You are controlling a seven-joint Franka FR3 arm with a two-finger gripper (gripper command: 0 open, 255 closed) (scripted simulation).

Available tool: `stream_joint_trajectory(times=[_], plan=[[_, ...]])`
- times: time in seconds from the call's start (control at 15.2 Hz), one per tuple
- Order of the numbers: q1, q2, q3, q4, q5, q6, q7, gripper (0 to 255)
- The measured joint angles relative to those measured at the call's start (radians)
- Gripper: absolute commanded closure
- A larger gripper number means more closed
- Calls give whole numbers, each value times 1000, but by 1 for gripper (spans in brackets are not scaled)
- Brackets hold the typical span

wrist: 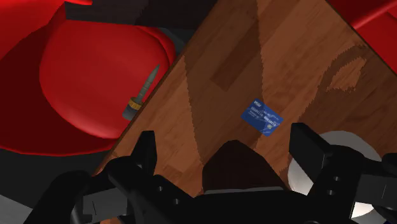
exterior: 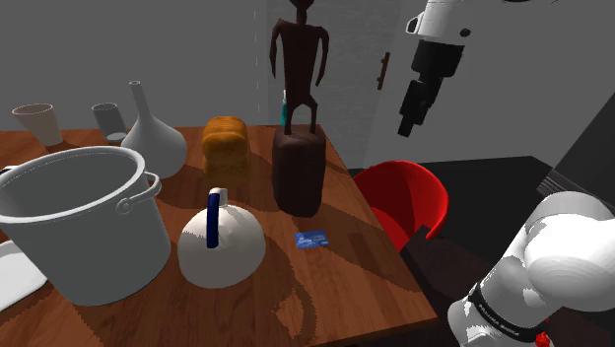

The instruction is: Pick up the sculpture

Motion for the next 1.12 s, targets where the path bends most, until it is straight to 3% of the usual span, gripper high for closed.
stream_joint_trajectory(times=[0.2, 0.59, 0.86, 1.12], plan=[[15, -8, -7, -28, 3, 75, -38, 0], [93, -7, -68, -145, 30, 469, -252, 0], [180, 36, -127, -179, 78, 734, -422, 0], [317, 96, -218, -177, 157, 980, -627, 0]])
